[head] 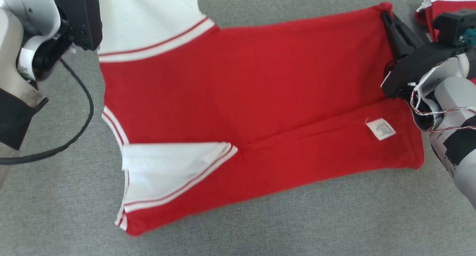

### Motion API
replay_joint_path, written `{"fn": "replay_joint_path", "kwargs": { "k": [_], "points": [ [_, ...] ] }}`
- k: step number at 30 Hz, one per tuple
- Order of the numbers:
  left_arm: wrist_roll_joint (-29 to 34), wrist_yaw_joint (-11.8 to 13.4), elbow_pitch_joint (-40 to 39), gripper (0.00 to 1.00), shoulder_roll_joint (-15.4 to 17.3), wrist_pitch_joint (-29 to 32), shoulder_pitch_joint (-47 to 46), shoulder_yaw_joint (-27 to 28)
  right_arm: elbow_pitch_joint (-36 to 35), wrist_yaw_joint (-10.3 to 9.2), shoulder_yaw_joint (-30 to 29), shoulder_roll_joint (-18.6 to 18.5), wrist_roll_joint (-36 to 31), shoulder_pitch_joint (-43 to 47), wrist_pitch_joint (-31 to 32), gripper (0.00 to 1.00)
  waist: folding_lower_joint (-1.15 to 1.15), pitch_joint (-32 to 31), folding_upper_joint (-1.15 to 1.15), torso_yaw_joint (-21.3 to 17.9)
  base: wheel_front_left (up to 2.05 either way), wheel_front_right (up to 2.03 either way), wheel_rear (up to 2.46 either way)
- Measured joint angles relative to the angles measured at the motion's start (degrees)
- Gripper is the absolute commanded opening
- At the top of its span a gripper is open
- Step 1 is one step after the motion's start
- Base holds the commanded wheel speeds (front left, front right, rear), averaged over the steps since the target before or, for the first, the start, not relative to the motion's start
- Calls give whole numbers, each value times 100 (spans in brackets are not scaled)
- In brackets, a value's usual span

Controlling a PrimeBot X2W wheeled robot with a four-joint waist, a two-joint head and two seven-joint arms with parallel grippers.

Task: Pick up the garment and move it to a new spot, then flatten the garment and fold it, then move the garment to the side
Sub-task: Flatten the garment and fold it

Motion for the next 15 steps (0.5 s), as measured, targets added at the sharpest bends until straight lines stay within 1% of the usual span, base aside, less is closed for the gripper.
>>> {"fn": "replay_joint_path", "kwargs": {
  "k": [4,8,12,15],
  "points": [
    [-13,-8,-174,0,-11,-476,68,-15,14,0,53,-20,69,44,-270,0,0,-51,0,52,0,0,0],
    [-167,-12,-719,0,75,-812,472,-47,-130,0,-98,-207,85,359,-402,0,0,-136,0,114,0,0,0],
    [-419,-15,-1511,0,344,-970,1174,-7,-950,0,-888,-426,-194,875,-412,0,-1,-238,-1,181,0,0,0],
    [-541,204,-2194,0,614,-1054,1808,76,-1597,0,-1579,-456,-528,1593,-412,0,-1,-324,-1,230,0,0,0]
  ]
}}
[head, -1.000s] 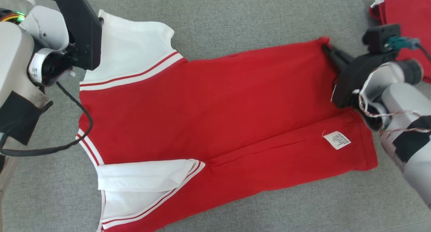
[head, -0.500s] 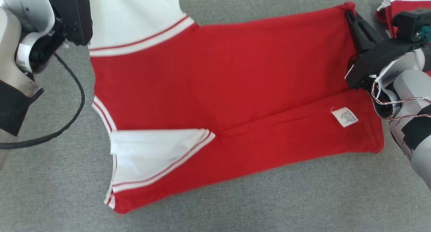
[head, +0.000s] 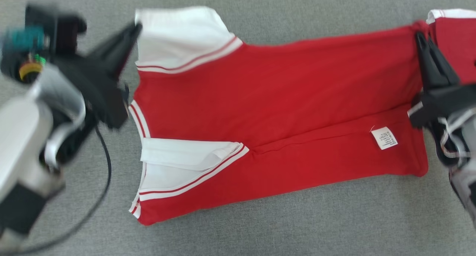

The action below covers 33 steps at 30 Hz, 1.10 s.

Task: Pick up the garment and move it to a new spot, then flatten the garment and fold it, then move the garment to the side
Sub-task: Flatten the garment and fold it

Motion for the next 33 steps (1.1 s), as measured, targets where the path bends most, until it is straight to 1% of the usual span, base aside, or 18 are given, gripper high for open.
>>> {"fn": "replay_joint_path", "kwargs": {
  "k": [2,4,7,11,17,23,24,25,26,27,28,29,32,33],
  "points": [
    [-187,197,-531,0,153,-34,436,66,-386,0,-394,30,-203,453,0,0,0,-61,0,27,0,0,0],
    [-287,417,-1018,0,313,-69,870,144,-648,0,-632,76,-380,845,-1,0,0,-117,0,54,0,0,0],
    [-415,734,-1682,0,533,-165,1430,265,-790,0,-897,165,-555,1316,-1,0,0,-181,0,92,0,0,0],
    [-633,1110,-2451,0,731,-297,2130,407,-886,0,-1116,255,-719,1626,-1,0,-1,-256,0,118,0,0,0],
    [-978,1460,-3299,0,855,-341,3003,411,-938,0,-1440,341,-837,2048,-1,0,-1,-347,-1,171,0,0,0],
    [-1081,1723,-3722,0,906,-425,3654,309,-1031,0,-1651,402,-867,2449,-1,0,-1,-405,0,221,0,0,0],
    [-1094,1744,-3743,0,909,-441,3735,291,-1044,0,-1682,412,-854,2513,-1,4,0,-413,0,229,0,0,0],
    [-1110,1763,-3760,0,905,-458,3810,267,-1048,0,-1704,421,-843,2578,-1,13,0,-422,0,237,0,0,0],
    [-1135,1770,-3757,0,901,-493,3885,246,-1049,0,-1733,424,-835,2657,-1,27,0,-430,0,246,0,0,0],
    [-1138,1780,-3743,0,888,-526,3944,225,-1043,0,-1771,430,-818,2730,0,54,0,-440,0,254,0,0,0],
    [-1141,1792,-3724,0,867,-560,3999,212,-1049,0,-1820,442,-808,2797,-1,96,0,-452,0,261,0,0,0],
    [-1141,1793,-3687,0,848,-591,4039,170,-1059,0,-1873,456,-806,2857,-1,100,-1,-464,0,265,0,0,0],
    [-1131,1764,-3556,0,726,-647,4166,20,-1101,0,-2063,486,-780,3061,-1,100,0,-512,0,276,0,0,0],
    [-1129,1762,-3510,2,680,-671,4205,-8,-1128,0,-2118,485,-753,3134,-1,100,0,-531,0,278,0,0,0]
  ]
}}
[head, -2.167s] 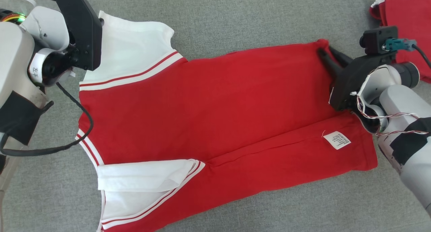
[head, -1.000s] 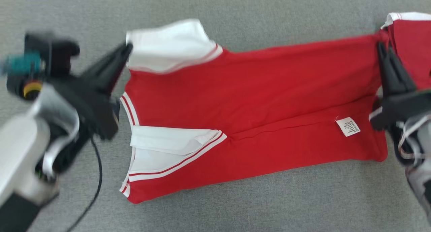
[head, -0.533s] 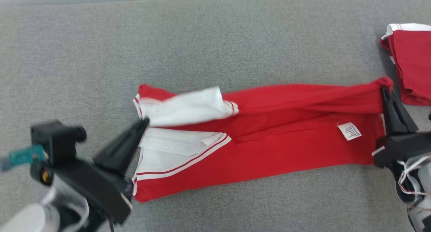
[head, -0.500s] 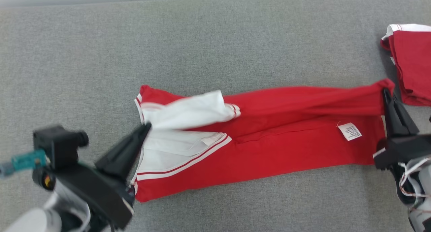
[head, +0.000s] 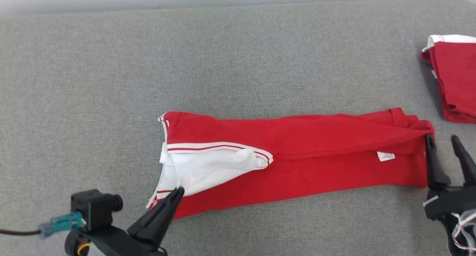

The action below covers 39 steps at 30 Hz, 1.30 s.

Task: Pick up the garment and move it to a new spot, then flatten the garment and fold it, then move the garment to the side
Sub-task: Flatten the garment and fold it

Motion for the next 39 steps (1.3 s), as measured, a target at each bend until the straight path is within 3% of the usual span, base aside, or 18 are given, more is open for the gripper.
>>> {"fn": "replay_joint_path", "kwargs": {
  "k": [3,4,5,6,17,24,30,39],
  "points": [
    [35,-3,146,11,-88,-94,82,-68,-97,0,-190,2,66,190,0,100,0,-71,0,-5,0,0,0],
    [49,-3,190,24,-116,-127,107,-80,-126,0,-248,-2,81,253,0,100,0,-98,0,-9,0,0,0],
    [114,24,274,66,-152,-230,169,-98,-180,0,-366,-4,81,379,0,100,0,-154,0,-19,0,0,0],
    [151,65,308,100,-190,-312,184,-82,-209,0,-405,-1,81,437,0,100,0,-185,0,-24,0,0,0],
    [850,492,717,100,-712,-1870,549,299,-671,0,-715,422,51,1015,0,100,0,-531,0,-27,0,0,0],
    [1675,594,1196,100,-1156,-2114,932,564,-816,0,-678,683,45,1296,0,100,0,-757,0,18,0,0,0],
    [2606,226,1360,100,-1816,-2129,1475,1200,-935,0,-603,824,32,1501,0,100,0,-977,0,89,0,0,0],
    [3842,-492,1886,100,-2472,-2129,2088,1727,-918,0,-545,938,-22,1670,-1,100,1,-1306,0,136,0,0,0]
  ]
}}
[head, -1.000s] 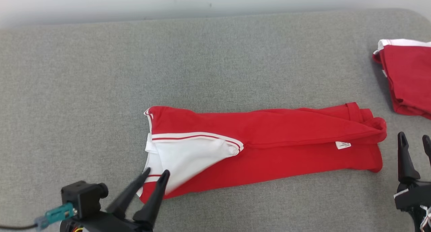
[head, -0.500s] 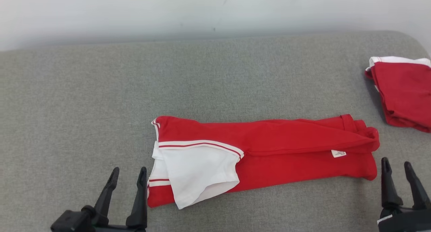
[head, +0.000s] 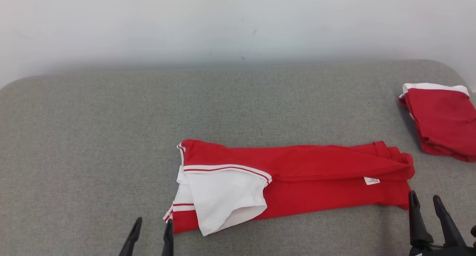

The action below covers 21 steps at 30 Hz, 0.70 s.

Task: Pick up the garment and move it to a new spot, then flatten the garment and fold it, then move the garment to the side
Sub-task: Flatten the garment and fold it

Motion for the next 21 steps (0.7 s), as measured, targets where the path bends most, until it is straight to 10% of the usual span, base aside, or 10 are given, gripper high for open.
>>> {"fn": "replay_joint_path", "kwargs": {
  "k": [21],
  "points": [
    [1002,-978,296,100,-854,0,177,450,2635,0,-601,-19,975,-1490,-12,100,0,47,0,625,0,0,0]
  ]
}}
